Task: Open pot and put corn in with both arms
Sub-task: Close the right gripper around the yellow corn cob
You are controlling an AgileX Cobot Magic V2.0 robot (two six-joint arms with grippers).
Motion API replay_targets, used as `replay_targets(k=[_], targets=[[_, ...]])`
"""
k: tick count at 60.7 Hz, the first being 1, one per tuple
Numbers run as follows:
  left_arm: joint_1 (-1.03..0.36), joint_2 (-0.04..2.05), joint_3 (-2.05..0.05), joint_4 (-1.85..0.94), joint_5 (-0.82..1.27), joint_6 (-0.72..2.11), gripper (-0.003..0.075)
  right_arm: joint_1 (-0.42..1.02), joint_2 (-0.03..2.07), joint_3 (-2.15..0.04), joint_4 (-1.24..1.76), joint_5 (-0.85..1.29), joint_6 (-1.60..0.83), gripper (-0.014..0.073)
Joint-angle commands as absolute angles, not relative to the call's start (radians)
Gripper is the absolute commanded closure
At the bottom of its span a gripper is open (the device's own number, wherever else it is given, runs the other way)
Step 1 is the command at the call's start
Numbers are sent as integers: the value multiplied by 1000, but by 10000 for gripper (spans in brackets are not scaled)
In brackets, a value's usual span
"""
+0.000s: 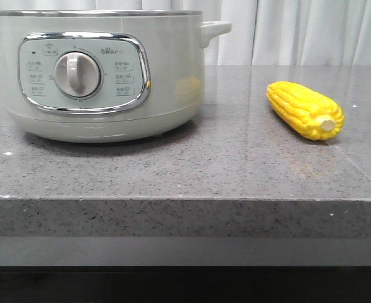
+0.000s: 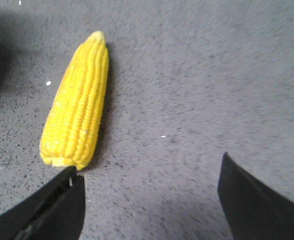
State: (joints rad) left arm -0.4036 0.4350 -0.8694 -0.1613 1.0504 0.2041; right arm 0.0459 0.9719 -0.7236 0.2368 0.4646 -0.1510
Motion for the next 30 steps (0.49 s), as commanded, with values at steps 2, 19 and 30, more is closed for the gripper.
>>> replay_targets(k=[2, 19, 30], targets=[[-411, 357, -862, -188, 913, 207, 586, 95, 1081, -821, 268, 389, -151, 25], [-411, 276, -847, -188, 910, 207, 586, 186, 1396, -1042, 333, 375, -151, 25], [-411, 276, -847, -188, 894, 207, 587, 188, 1556, -1159, 390, 426, -151, 25]])
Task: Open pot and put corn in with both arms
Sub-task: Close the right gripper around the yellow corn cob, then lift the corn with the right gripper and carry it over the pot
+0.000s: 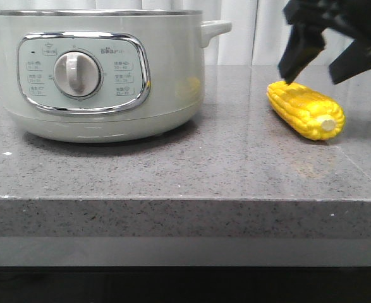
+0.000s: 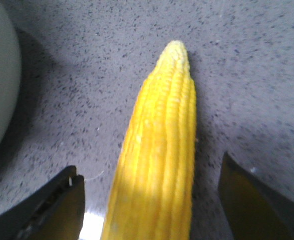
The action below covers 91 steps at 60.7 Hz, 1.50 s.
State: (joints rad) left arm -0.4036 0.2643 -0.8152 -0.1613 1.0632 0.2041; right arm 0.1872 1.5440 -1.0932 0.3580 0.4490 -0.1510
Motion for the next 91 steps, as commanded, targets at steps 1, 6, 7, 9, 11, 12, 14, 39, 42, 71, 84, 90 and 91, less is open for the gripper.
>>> replay_targets(k=[1, 6, 7, 9, 11, 12, 14, 39, 42, 71, 84, 90, 91], targets=[[-411, 276, -847, -188, 891, 207, 587, 188, 1568, -1167, 390, 432, -151, 25], [-411, 276, -847, -188, 889, 207, 587, 188, 1592, -1184, 390, 452, -151, 39], [-411, 276, -847, -188, 889, 207, 587, 188, 1593, -1184, 390, 454, -151, 48], [-411, 276, -847, -188, 889, 207, 587, 188, 1594, -1185, 390, 457, -151, 80], [-411, 276, -847, -188, 889, 207, 587, 188, 1593, -1185, 390, 461, -151, 124], [-411, 276, -847, -188, 889, 207, 587, 188, 1592, -1185, 390, 462, -151, 144], [-411, 276, -847, -188, 889, 207, 587, 188, 1592, -1185, 390, 462, -151, 183], [-411, 276, -847, -188, 889, 207, 587, 192, 1538, -1415, 390, 527, -192, 330], [-411, 276, -847, -188, 889, 207, 587, 203, 1534, -1463, 390, 533, -196, 330], [-411, 276, -847, -188, 889, 207, 587, 569, 1790, -1892, 389, 564, -235, 327], [-411, 276, -847, -188, 889, 207, 587, 596, 1849, -1903, 381, 619, -235, 223], [-411, 276, -847, -188, 889, 207, 587, 595, 1849, -1903, 374, 628, -235, 85], [-411, 276, -847, -188, 889, 207, 587, 595, 1849, -1903, 374, 628, -235, 69]])
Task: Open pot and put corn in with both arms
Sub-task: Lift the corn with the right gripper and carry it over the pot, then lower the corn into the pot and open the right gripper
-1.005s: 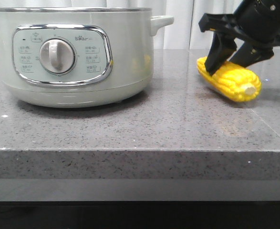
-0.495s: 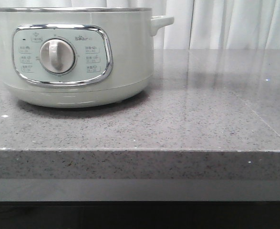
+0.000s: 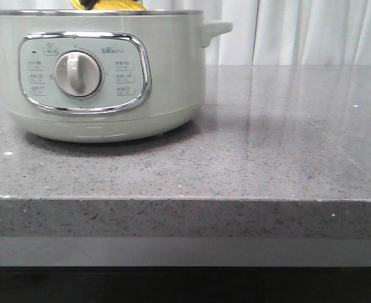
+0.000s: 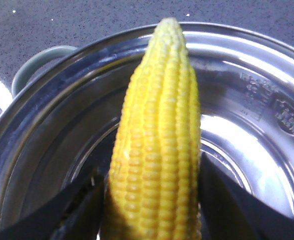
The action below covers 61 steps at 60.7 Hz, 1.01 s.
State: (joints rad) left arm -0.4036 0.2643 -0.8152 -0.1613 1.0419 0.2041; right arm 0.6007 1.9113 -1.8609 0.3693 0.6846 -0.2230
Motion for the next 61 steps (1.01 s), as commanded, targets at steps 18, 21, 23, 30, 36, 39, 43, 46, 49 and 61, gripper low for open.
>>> replay_targets(k=[18, 21, 23, 30, 36, 39, 43, 46, 49, 61], targets=[[-411, 276, -847, -188, 889, 207, 587, 591, 1847, -1971, 372, 673, -235, 19], [-411, 276, -847, -188, 889, 207, 587, 586, 1846, -1989, 372, 696, -235, 51], [-411, 276, -847, -188, 889, 207, 587, 584, 1846, -1999, 372, 713, -235, 95], [-411, 276, -847, -188, 889, 207, 587, 566, 1846, -2019, 372, 744, -235, 343], [-411, 276, -847, -188, 889, 207, 587, 548, 1846, -2033, 372, 745, -235, 545], [-411, 276, -847, -188, 889, 207, 587, 538, 1846, -2040, 372, 751, -235, 634], [-411, 276, -847, -188, 889, 207, 587, 519, 1838, -2039, 372, 751, -234, 659], [-411, 276, -847, -188, 889, 207, 587, 502, 1829, -2039, 372, 756, -234, 662], [-411, 276, -847, -188, 889, 207, 587, 484, 1819, -2039, 372, 758, -234, 663], [-411, 278, -847, -190, 886, 197, 596, 382, 1734, -1972, 372, 725, -234, 663]])
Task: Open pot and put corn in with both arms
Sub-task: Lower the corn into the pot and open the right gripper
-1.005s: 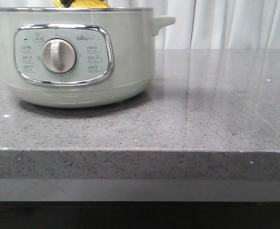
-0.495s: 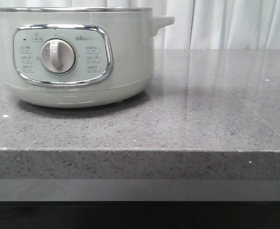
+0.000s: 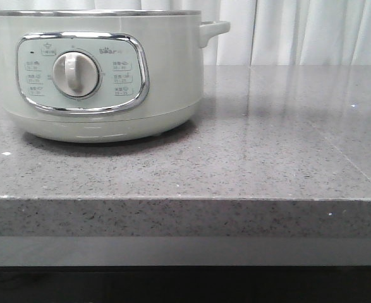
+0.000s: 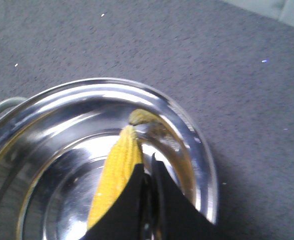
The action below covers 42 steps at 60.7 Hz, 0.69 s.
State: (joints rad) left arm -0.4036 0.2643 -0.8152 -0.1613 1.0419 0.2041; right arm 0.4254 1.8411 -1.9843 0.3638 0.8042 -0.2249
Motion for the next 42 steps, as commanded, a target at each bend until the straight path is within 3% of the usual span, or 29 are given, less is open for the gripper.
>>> replay_targets(k=[1, 26, 42], targets=[[-411, 278, -847, -190, 886, 191, 596, 374, 1722, -1959, 372, 719, -234, 663], [-411, 507, -880, -190, 777, 153, 596, 223, 1194, -1230, 370, 375, -296, 663], [-411, 795, -1083, -196, 763, 155, 596, 223, 852, -812, 370, 225, -296, 663]])
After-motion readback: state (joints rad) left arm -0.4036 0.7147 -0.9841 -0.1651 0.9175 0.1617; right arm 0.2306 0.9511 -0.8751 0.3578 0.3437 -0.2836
